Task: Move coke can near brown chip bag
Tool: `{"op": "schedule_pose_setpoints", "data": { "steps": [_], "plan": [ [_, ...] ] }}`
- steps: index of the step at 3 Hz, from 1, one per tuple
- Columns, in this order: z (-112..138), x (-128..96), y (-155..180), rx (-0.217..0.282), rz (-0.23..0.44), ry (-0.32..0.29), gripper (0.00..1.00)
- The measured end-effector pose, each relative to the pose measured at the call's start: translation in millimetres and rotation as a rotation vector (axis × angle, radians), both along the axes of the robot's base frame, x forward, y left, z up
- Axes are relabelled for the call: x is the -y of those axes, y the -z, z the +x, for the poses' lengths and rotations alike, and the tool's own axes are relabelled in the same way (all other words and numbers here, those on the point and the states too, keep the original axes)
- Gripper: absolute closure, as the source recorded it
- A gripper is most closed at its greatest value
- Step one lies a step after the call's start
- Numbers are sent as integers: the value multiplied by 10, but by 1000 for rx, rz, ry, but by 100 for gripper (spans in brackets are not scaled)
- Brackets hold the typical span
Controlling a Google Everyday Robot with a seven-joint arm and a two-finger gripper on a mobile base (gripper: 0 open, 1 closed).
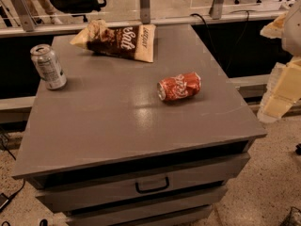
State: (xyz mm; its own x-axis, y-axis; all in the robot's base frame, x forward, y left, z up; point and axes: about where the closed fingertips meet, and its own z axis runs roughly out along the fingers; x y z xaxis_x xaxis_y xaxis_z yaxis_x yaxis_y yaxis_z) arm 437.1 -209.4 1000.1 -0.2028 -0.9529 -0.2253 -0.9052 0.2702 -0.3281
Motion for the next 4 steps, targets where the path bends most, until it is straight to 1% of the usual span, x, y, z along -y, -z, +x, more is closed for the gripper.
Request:
{"op": "schedule_pose_setpoints", "data": {
  "steps": [1, 2, 3, 4],
  "plan": [
    [11, -13, -8, 4, 5, -2, 0],
    [198, -249, 62, 10, 20, -69, 0],
    [476, -542, 243, -12, 27, -157, 0],
    [749, -771, 564, -43, 16, -250, 0]
  ]
}}
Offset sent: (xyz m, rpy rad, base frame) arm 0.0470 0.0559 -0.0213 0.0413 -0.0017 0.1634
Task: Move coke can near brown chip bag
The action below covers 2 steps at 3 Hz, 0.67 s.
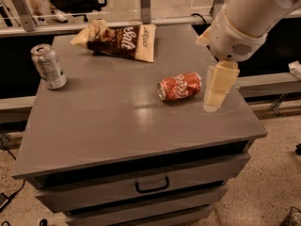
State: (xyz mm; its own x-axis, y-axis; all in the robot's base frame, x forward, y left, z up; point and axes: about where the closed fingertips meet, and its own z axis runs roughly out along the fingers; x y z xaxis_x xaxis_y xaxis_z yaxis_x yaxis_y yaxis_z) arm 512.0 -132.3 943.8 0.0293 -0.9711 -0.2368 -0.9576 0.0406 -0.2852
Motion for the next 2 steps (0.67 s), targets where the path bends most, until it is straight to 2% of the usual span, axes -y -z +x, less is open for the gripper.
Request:
{"op": "schedule_pose_setpoints", "data": {
  "steps": [1, 2],
  "plan": [
    [355, -134, 404, -45, -14, -48, 0],
    [355, -134, 404, -45, -14, -48, 0]
  ]
}}
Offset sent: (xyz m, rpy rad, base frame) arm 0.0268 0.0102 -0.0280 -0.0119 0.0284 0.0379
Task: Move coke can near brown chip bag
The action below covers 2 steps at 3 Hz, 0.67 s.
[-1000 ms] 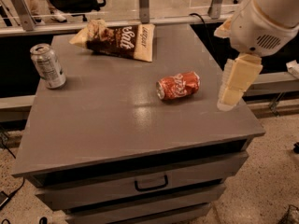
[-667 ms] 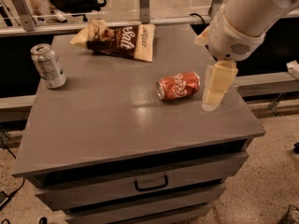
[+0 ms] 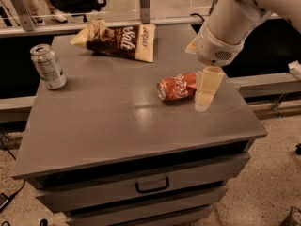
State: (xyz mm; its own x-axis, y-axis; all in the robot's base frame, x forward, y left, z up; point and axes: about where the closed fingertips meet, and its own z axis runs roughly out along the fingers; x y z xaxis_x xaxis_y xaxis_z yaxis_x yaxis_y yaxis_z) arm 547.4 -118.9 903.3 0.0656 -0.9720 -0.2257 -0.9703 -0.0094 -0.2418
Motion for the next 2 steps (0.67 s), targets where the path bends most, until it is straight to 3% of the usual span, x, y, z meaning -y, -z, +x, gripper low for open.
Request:
{"op": "schedule_pose_setpoints", "data": {
  "steps": [2],
  "plan": [
    [291, 80, 149, -12, 83, -12, 0]
  ]
}}
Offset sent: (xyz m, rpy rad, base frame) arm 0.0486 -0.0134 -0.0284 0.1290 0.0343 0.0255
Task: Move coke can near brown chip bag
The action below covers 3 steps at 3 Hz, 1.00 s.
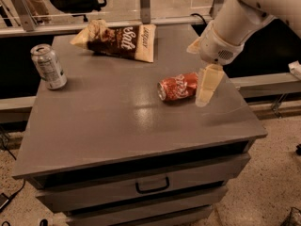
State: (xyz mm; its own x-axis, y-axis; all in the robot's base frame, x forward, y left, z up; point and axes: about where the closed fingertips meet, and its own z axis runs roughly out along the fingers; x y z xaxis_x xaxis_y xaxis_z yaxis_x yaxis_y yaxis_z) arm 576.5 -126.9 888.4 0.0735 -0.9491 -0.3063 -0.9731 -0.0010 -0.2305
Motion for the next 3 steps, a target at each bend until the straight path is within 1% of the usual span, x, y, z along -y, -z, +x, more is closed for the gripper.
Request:
{"op": "schedule_pose_setpoints", "data": {
  "steps": [1, 2, 3],
  "plan": [
    [67, -2, 191, -44, -6, -12, 0],
    [83, -24, 403, -92, -17, -24, 18],
    [104, -80, 479, -116, -27, -33, 41]
  ]
}}
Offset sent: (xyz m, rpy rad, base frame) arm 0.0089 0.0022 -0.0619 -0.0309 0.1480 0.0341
